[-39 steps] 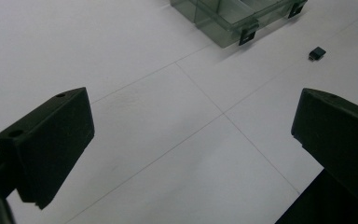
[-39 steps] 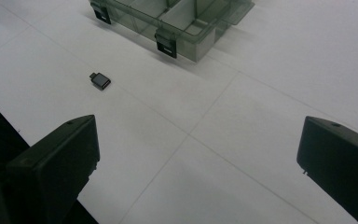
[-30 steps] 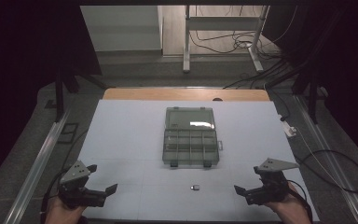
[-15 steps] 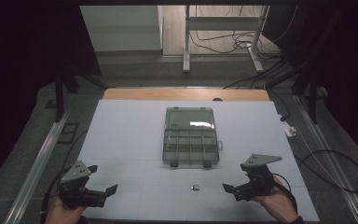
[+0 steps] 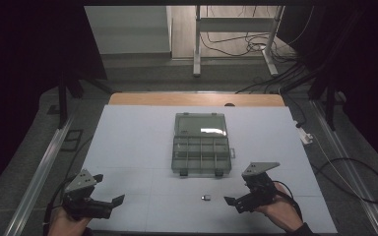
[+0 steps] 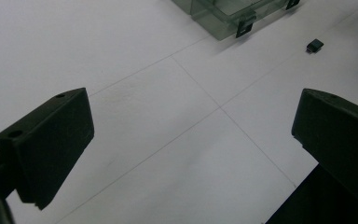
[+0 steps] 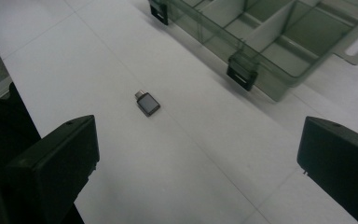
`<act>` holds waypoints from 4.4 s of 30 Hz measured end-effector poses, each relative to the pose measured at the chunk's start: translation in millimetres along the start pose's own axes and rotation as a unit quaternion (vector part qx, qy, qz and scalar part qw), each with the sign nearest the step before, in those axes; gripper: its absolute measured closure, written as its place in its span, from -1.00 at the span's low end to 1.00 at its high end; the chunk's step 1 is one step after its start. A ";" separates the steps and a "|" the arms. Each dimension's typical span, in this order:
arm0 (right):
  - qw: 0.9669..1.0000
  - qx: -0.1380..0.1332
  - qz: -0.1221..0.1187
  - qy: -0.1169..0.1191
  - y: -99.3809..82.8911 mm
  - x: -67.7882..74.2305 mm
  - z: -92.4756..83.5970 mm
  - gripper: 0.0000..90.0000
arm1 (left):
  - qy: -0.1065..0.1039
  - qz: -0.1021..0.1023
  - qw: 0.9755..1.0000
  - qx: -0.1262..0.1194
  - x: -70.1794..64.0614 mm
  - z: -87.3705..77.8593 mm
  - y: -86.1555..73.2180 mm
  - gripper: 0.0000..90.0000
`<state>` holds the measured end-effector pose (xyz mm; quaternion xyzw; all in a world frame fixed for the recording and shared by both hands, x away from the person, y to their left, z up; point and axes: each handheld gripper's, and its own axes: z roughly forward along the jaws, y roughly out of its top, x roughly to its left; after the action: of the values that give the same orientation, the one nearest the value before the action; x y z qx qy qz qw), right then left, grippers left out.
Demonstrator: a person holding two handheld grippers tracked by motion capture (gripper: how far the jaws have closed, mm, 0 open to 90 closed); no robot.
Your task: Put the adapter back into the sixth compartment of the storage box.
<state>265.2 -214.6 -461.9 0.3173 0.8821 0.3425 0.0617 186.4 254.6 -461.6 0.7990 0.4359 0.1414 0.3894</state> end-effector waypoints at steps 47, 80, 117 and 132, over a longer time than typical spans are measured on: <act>0.987 0.130 -0.096 0.009 24.6 36.9 88.1 -0.57 | -0.005 0.007 1.000 0.001 -0.9 0.2 0.0 -1.00; 0.991 0.086 -0.098 0.034 35.9 38.8 74.6 0.68 | -0.006 0.012 1.000 0.006 -1.4 1.3 0.4 -1.00; 0.998 -0.002 -0.051 0.044 71.3 18.9 63.9 0.68 | -0.008 0.011 1.000 0.007 -0.7 1.3 0.4 -0.99; 0.998 -0.019 -0.044 0.029 85.8 11.4 71.5 0.68 | -0.008 0.010 1.000 0.006 -0.7 1.4 0.3 -0.99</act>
<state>324.0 -118.9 -459.6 0.2667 0.8900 0.3655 0.0568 187.0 253.3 -462.2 0.8069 0.4256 0.1361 0.3865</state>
